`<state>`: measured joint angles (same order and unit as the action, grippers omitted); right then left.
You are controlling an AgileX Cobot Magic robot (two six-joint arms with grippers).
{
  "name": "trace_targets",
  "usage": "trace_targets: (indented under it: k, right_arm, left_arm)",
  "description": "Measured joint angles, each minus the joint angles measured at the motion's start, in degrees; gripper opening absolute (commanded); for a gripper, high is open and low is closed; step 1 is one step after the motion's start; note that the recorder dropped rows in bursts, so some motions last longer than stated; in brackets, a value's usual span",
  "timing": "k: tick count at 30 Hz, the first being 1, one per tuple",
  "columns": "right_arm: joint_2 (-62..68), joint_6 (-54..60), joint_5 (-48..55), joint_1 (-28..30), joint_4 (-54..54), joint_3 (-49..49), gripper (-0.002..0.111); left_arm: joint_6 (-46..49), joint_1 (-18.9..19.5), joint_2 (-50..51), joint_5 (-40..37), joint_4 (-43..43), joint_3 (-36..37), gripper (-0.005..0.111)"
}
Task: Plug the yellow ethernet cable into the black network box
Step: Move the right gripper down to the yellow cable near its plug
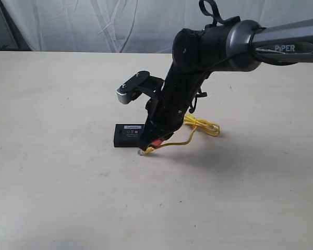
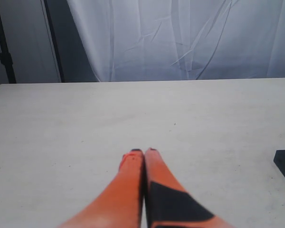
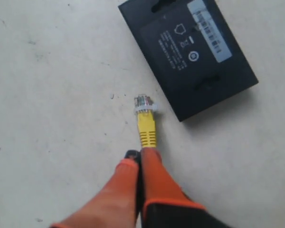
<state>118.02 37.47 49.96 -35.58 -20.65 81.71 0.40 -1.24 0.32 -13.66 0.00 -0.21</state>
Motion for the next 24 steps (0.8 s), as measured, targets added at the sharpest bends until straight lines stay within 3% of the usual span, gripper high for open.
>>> trace_targets:
  k: [3, 6, 10, 18, 24]
  right_arm:
    - [0.9, 0.12, 0.0, 0.0, -0.32, 0.0, 0.034]
    - [1.19, 0.12, -0.11, 0.0, -0.42, 0.0, 0.045]
    - [1.28, 0.12, -0.11, 0.0, -0.42, 0.0, 0.036]
    - [3.1, 0.12, -0.46, 0.0, -0.54, 0.0, 0.003]
    - [3.68, 0.2, -1.36, 0.0, -0.45, 0.0, 0.001]
  left_arm:
    - [0.0, 0.0, 0.0, 0.0, 0.0, 0.0, 0.0]
    - [0.0, 0.0, 0.0, 0.0, 0.0, 0.0, 0.0]
    - [0.0, 0.0, 0.0, 0.0, 0.0, 0.0, 0.0]
    - [0.0, 0.0, 0.0, 0.0, 0.0, 0.0, 0.0]
    - [0.0, 0.0, 0.0, 0.0, 0.0, 0.0, 0.0]
